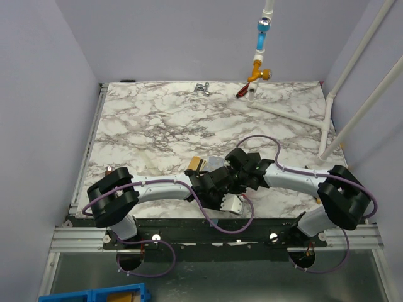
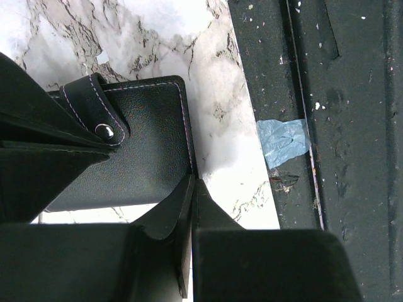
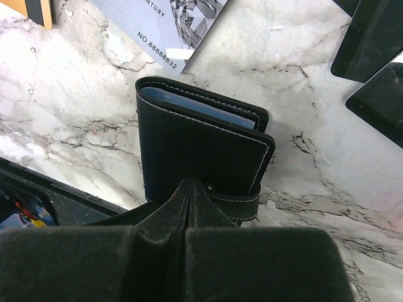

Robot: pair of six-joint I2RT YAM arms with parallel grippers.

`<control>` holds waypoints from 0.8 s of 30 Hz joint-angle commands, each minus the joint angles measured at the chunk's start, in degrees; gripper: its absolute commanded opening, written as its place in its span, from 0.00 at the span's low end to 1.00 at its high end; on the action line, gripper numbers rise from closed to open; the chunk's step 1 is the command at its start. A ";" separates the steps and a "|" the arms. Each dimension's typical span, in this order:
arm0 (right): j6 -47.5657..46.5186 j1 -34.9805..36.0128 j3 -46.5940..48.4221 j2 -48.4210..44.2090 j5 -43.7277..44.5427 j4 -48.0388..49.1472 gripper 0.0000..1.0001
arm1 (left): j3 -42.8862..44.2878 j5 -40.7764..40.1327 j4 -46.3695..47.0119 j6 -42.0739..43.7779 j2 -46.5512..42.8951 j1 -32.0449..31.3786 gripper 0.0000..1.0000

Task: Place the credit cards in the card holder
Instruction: Close the card holder at the center of the board.

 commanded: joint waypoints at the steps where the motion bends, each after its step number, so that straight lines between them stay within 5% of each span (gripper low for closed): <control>1: 1.23 -0.58 -3.50 0.96 0.00 1.48 0.00 | 0.93 -0.48 -2.15 0.53 0.80 -0.22 0.01; 24: 0.92 -9.68 -18.43 -2.56 -1.51 10.55 0.01 | 6.92 9.88 -12.83 -0.33 -4.49 7.72 0.08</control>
